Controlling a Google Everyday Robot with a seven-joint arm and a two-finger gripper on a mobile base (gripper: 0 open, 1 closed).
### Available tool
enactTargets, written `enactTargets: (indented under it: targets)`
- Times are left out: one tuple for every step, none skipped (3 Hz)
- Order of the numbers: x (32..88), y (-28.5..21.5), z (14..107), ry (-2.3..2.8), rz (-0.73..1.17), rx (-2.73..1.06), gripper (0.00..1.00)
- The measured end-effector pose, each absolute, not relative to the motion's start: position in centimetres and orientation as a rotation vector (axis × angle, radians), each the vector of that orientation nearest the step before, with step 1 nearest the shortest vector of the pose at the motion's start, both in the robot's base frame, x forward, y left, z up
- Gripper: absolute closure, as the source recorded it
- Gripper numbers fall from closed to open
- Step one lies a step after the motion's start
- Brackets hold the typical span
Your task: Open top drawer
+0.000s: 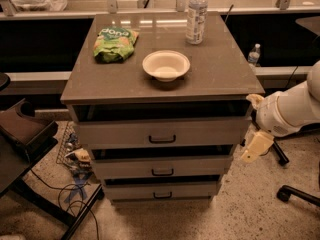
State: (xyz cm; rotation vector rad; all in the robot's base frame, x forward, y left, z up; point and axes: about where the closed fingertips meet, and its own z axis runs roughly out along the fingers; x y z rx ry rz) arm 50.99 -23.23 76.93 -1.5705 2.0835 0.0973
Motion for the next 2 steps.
enactTargets:
  targets:
    - [52.0, -23.7, 74.9, 2.078, 0.089, -1.592, 0.0]
    - [53.5, -22.4, 70.5, 2.063, 0.119, -1.665, 0.0]
